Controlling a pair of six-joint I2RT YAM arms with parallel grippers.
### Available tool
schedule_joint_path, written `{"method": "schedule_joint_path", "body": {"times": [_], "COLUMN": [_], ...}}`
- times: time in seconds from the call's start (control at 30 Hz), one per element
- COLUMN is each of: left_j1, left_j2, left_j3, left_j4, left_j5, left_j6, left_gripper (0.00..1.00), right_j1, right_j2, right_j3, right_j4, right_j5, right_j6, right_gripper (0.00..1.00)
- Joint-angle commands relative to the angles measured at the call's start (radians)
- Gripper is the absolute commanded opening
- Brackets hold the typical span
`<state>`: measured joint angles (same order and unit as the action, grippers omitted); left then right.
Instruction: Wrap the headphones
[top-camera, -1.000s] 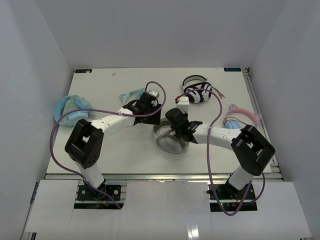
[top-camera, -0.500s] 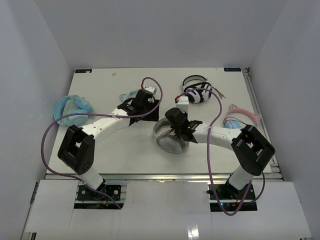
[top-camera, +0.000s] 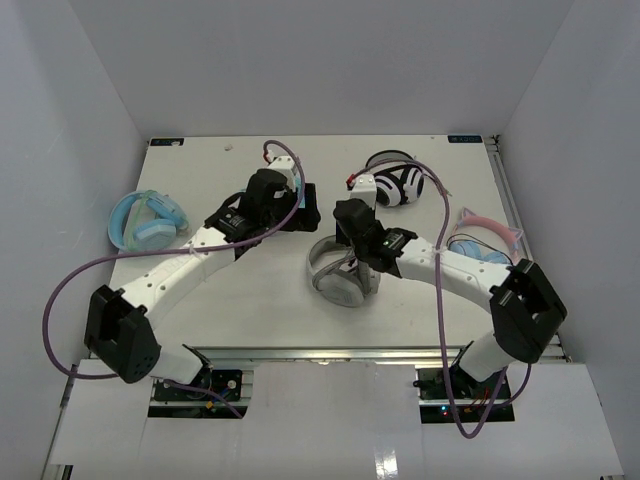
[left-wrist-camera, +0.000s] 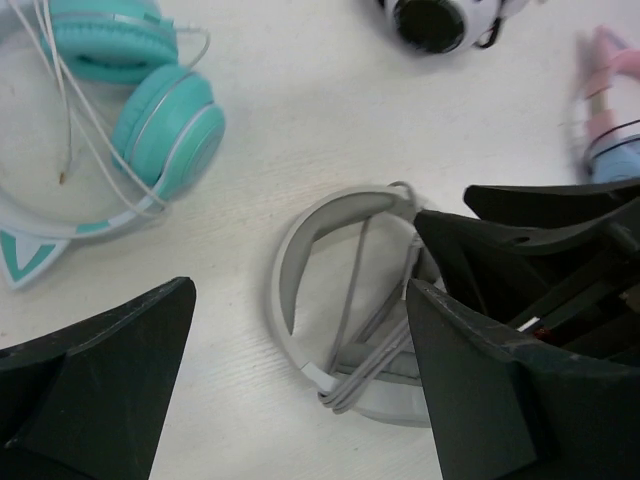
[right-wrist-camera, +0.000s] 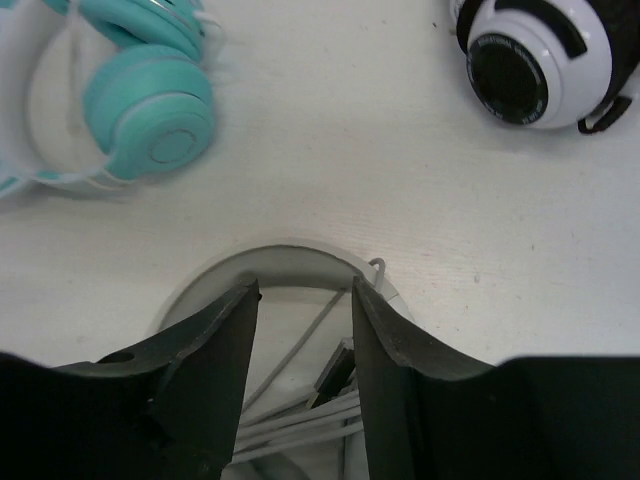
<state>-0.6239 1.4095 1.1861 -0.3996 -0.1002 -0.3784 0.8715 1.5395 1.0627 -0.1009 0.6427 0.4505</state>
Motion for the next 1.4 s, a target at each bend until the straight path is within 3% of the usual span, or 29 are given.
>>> {"method": "schedule_joint_path", "body": {"times": [0.0, 0.1, 0.2, 0.27, 0.63, 1.37], "left_j1": [0.006, 0.006, 0.006, 0.004, 0.000, -0.003], "left_j2": [-0.153, -0.282, -0.403, -0.481, -0.775, -0.836], "left_j3": [-0.050, -0.157, -0.291, -0.359, -0.702, -0.772], "left_j4": [0.096, 0.179, 0.272, 0.342, 0.601, 0.636], "left_j5": [0.093, 0.152, 0.161, 0.181, 0.246, 0.246], "left_j6": [-0.014, -0.031, -0.042, -0.055, -0.082, -0.068], "left_gripper": [0.98, 0.98, 0.98, 0.98, 0.98, 0.98], "right_j1": [-0.006, -0.013, -0.019, -0.019, -0.019, -0.020], "right_j2": [-0.120, -0.211, -0.317, -0.370, -0.710, -0.676], "right_j3": [0.127, 0.115, 0.066, 0.040, -0.224, -0.263], "right_j4": [-0.091, -0.143, -0.152, -0.187, -0.158, -0.149], "right_j5": [-0.092, -0.154, -0.239, -0.250, -0.170, -0.136], "right_j6": [-0.108, -0.117, -0.128, -0.129, -0.061, -0.020], "right_gripper": [0.52, 0.67, 0.97, 0.90, 0.90, 0.90]}}
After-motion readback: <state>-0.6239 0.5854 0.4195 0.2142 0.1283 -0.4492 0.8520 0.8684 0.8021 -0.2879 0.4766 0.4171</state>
